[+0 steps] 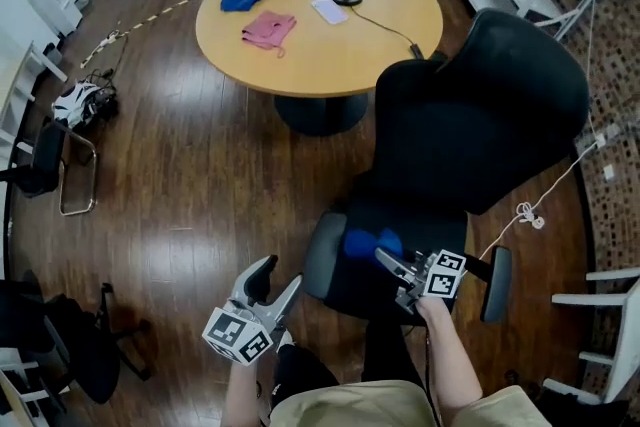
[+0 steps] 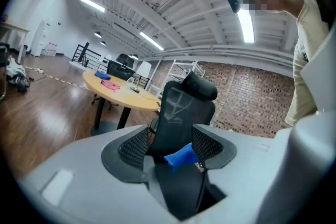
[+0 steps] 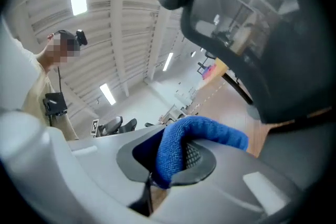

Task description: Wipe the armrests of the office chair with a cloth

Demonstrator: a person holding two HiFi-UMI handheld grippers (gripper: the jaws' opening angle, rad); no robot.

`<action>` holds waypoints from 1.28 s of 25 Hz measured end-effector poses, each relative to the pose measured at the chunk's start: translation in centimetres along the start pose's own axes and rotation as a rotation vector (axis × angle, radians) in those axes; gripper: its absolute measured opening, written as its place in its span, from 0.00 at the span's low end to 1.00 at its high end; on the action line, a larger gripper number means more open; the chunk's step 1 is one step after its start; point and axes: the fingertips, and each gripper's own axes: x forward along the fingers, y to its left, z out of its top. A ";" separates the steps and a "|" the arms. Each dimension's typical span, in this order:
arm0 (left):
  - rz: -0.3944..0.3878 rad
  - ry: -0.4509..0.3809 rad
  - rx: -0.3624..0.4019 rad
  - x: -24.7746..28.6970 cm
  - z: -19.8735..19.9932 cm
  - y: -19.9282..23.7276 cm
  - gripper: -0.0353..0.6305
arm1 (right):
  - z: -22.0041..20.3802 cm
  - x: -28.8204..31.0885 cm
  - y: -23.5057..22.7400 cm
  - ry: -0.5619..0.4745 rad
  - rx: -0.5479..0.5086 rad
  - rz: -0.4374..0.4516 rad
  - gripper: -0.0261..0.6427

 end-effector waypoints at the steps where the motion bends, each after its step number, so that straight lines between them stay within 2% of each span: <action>1: -0.011 -0.018 0.017 0.4 1.9 -1.0 0.43 | 2.6 -0.3 2.1 -0.006 -0.063 -0.009 0.07; 4: -0.012 -0.096 0.080 1.0 8.1 -3.6 0.43 | 10.3 -0.9 8.8 -0.065 -0.245 -0.064 0.07; 6: 0.009 -0.175 0.137 1.3 12.9 -5.0 0.43 | 15.5 -0.9 13.1 -0.135 -0.338 -0.061 0.07; 9: 0.056 -0.274 0.235 0.5 18.9 -7.4 0.43 | 20.7 -1.0 19.4 -0.219 -0.480 -0.078 0.07; 12: 0.110 -0.362 0.292 -1.1 22.8 -9.2 0.43 | 23.9 -1.0 23.8 -0.257 -0.669 -0.193 0.07; 15: 0.153 -0.427 0.332 -1.2 25.4 -10.0 0.42 | 26.6 -0.3 25.2 -0.268 -0.894 -0.355 0.07; 17: 0.186 -0.447 0.361 -1.5 26.4 -10.8 0.42 | 27.5 0.0 26.3 -0.275 -1.003 -0.448 0.07; 19: 0.215 -0.463 0.375 -2.0 26.9 -11.3 0.42 | 27.6 0.3 27.5 -0.296 -1.039 -0.493 0.07; 24: 0.274 -0.508 0.392 -2.5 27.9 -11.8 0.42 | 27.6 0.5 28.4 -0.339 -1.007 -0.497 0.07; 27: 0.280 -0.529 0.385 -3.3 28.2 -12.2 0.41 | 27.7 -0.1 29.0 -0.337 -1.010 -0.508 0.07; 32: 0.287 -0.514 0.391 -2.0 28.2 -11.9 0.41 | 28.8 -0.4 26.9 -0.342 -1.024 -0.526 0.07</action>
